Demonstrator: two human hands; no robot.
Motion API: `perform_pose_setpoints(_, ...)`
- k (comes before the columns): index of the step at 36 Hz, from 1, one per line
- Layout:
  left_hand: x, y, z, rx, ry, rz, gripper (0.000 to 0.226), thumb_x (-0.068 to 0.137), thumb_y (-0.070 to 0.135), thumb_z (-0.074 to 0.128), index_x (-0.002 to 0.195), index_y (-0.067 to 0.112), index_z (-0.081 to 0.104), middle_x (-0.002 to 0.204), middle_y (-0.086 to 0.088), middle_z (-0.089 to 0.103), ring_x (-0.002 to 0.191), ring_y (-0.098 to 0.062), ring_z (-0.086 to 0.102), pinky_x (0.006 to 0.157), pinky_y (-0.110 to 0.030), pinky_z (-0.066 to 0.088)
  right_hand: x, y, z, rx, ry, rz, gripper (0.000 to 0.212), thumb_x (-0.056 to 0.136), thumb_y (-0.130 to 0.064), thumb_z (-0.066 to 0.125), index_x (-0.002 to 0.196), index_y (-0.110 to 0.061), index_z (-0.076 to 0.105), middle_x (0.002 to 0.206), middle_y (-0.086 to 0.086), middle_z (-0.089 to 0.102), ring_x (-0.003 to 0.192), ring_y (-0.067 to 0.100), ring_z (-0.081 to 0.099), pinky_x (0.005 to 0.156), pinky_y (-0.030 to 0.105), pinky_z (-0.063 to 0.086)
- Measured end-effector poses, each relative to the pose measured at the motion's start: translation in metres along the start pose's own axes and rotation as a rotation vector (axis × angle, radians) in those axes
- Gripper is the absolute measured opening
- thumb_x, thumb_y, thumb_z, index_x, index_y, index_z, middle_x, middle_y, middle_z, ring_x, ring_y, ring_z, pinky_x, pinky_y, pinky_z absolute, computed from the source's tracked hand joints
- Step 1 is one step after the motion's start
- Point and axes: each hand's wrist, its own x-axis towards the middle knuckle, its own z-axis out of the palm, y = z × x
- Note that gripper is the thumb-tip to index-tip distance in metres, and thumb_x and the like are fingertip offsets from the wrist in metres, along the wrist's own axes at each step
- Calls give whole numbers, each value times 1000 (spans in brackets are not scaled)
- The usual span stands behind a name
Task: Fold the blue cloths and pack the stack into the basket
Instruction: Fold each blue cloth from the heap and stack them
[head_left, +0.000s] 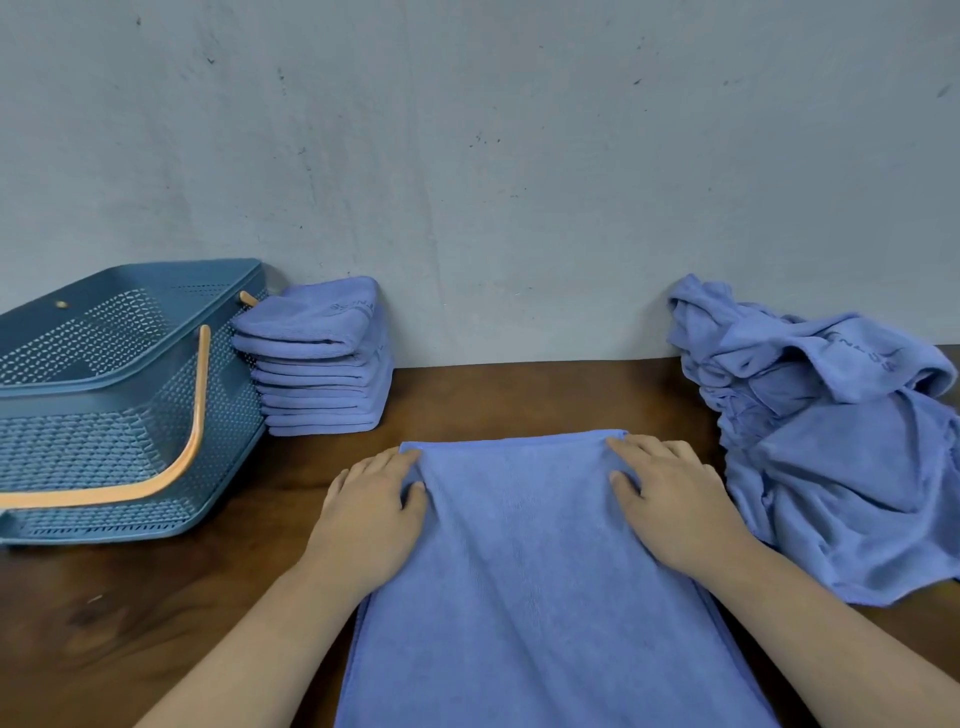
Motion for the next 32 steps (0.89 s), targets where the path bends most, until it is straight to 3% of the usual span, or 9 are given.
perform_pose_setpoints(4, -2, 3, 0, 16, 4, 4, 52, 109, 38, 40, 161, 30, 40, 166, 12, 38, 153, -11, 32, 129, -37, 19, 3, -2, -8, 113, 46, -27, 52, 108, -39, 43, 160, -35, 39, 163, -20, 36, 138, 16, 40, 106, 44, 41)
perform_pose_setpoints(8, -2, 4, 0, 12, 8, 4, 52, 109, 38, 41, 161, 30, 39, 166, 12, 38, 153, -12, 32, 129, -36, 19, 6, -3, -5, -7, -53, 5, 60, 108, -59, 30, 165, -40, 24, 171, -22, 21, 157, 10, 19, 119, 43, 24)
perform_pose_setpoints(12, -2, 6, -8, -105, 50, -15, 59, 108, 35, 48, 164, 32, 33, 169, 10, 33, 155, -16, 30, 128, -42, 22, 5, -3, -2, -66, -71, 6, 63, 107, -62, 22, 167, -39, 18, 173, -22, 14, 160, 13, 13, 122, 41, 20)
perform_pose_setpoints(16, 1, 5, -7, 36, -67, -37, 59, 110, 48, 31, 167, 40, 20, 173, 18, 19, 161, -8, 12, 132, -48, 7, 4, -4, -2, -69, -84, 15, 64, 107, -63, 22, 166, -40, 17, 173, -22, 13, 160, 15, 12, 122, 42, 19)
perform_pose_setpoints(24, 1, 4, -5, 100, -111, -54, 60, 110, 53, 24, 168, 41, 14, 174, 20, 12, 161, -7, 6, 132, -47, 5, 3, -1, -2, -71, -60, 52, 68, 103, -69, 24, 165, -40, 23, 172, -21, 18, 159, 19, 17, 122, 46, 23)
perform_pose_setpoints(29, 0, 5, -6, 69, -27, -84, 67, 107, 59, 33, 168, 37, 17, 173, 18, 19, 162, -12, 11, 132, -46, 10, 3, 3, -8, -61, -15, 81, 69, 101, -73, 31, 162, -42, 30, 169, -18, 29, 156, 21, 24, 119, 50, 29)
perform_pose_setpoints(32, 0, 3, -7, 21, 67, -82, 68, 107, 56, 41, 168, 33, 21, 171, 14, 27, 160, -13, 17, 129, -47, 18, 1, 7, -12, -63, 106, 35, 59, 103, -62, 43, 159, -41, 38, 162, -16, 39, 149, 20, 32, 112, 50, 39)
